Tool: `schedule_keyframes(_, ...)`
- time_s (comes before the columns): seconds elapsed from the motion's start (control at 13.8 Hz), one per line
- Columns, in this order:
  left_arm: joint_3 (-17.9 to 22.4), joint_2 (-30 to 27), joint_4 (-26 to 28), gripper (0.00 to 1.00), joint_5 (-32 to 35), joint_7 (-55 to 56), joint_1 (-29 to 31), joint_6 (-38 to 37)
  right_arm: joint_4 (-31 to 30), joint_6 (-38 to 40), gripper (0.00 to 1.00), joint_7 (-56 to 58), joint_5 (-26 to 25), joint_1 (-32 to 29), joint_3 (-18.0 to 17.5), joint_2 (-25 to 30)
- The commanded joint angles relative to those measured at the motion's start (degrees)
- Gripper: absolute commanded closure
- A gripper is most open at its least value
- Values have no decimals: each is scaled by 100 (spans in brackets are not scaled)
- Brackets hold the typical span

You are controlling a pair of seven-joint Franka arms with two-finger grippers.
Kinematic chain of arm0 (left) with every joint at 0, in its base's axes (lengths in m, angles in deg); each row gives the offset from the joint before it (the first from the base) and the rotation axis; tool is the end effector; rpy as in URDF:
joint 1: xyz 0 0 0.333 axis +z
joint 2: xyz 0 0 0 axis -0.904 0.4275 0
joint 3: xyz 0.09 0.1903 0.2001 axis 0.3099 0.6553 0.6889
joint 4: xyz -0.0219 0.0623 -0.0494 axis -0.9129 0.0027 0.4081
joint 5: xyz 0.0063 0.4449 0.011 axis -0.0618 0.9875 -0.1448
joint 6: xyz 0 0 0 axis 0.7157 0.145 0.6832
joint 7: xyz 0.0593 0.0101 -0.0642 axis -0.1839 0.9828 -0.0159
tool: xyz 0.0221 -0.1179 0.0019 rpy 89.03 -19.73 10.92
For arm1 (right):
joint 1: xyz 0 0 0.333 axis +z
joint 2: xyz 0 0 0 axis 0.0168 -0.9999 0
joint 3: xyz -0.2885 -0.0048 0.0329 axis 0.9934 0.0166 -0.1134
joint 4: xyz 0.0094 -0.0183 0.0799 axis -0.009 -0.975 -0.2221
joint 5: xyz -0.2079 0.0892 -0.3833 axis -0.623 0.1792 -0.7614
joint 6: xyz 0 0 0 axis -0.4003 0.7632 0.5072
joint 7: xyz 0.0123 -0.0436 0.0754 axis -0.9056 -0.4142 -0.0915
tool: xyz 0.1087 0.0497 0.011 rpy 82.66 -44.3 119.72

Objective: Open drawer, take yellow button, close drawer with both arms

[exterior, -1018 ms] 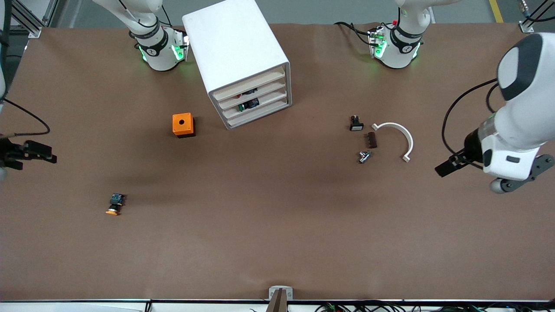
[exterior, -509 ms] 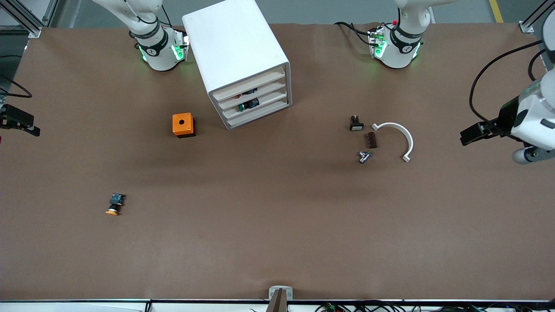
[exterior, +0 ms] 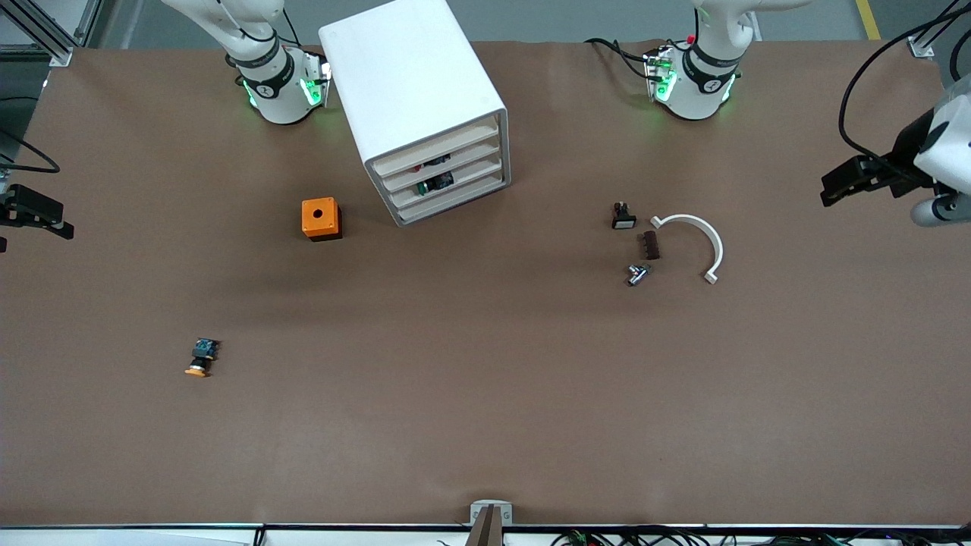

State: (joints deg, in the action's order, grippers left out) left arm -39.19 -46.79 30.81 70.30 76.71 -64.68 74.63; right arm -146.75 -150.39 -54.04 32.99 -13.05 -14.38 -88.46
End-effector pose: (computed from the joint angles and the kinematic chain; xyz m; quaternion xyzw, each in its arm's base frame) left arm 0.5941 -0.0462 0.5918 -0.9982 -0.0462 0.0301 0.0242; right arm 0.6281 -0.1152 0.5505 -0.9950 -0.0985 -0.0101 0.0122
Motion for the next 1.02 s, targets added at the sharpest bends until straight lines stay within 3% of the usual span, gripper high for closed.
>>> schedule_keyframes(0.0, 36, -336, 362, 0, -96, -173, -63, 35, -66, -68, 0, -60, -49, 23, -3, 75)
schedule_keyframes(0.95, 0, -275, 223, 0, -96, -419, 51, 26, 5, -77, 0, -497, -76, 102, -12, 84)
